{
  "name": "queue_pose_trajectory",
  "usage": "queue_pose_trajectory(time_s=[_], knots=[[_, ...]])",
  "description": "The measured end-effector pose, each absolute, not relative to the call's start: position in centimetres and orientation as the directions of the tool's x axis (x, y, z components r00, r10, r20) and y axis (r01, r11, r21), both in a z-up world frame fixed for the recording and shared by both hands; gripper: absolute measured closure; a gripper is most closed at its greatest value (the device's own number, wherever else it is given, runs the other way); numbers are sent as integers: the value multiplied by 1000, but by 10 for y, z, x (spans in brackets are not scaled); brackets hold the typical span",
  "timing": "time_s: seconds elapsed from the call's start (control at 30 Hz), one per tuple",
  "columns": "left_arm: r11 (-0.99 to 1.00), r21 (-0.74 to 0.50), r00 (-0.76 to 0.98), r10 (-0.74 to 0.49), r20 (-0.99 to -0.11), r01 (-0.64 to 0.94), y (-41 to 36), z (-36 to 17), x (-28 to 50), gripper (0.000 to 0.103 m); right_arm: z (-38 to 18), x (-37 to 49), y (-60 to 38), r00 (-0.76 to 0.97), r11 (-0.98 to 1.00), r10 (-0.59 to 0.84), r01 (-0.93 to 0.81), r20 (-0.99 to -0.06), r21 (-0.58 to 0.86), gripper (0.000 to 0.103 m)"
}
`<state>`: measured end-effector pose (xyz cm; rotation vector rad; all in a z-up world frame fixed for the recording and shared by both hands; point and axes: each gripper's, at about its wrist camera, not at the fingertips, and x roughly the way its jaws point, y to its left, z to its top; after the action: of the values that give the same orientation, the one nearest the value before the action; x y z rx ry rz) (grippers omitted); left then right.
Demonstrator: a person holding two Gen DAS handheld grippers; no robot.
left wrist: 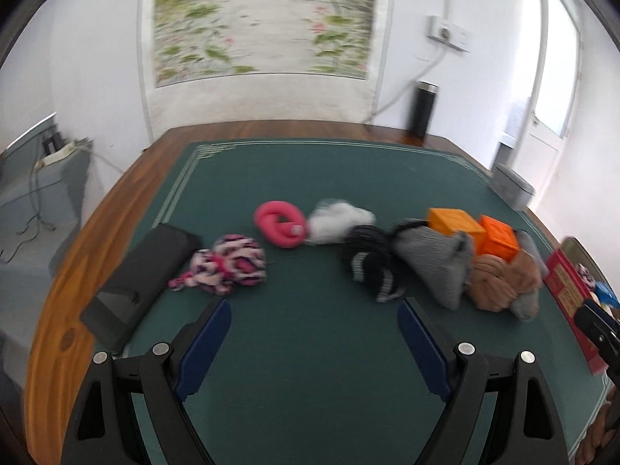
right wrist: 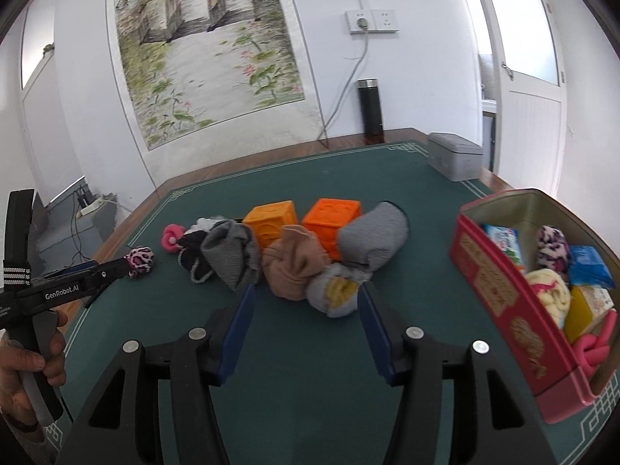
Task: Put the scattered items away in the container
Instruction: 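Reach the left tool to the pink leopard plush and grasp it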
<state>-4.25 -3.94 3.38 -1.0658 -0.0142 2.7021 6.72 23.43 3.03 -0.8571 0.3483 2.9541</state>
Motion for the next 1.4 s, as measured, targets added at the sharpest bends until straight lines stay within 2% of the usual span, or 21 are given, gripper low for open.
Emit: queue_pose_trajectory(time_s=[0.3, 0.57, 0.73, 1.13, 1.4], knots=[[-990, -69, -679, 134, -722, -123, -67, 14, -78, 14, 35, 29, 202, -832, -985, -66, -32, -550, 167, 37], [-997, -40, -667, 73, -741, -65, -71, 0, -107, 14, 33, -1, 190, -846, -991, -59, -14, -529, 133, 33], [-998, -15, -654, 48, -755, -56, -69, -11, -116, 14, 15, -13, 195, -814, -987, -81, -13, -575, 158, 33], [-996, 44, -649, 21, -760, -83, -58, -20, -134, 14, 13, -14, 198, -813, -987, -78, -19, -577, 161, 33], [-996, 9, -618, 50, -784, -92, -62, -34, -147, 14, 13, -13, 198, -814, -986, -78, -22, -575, 165, 33]])
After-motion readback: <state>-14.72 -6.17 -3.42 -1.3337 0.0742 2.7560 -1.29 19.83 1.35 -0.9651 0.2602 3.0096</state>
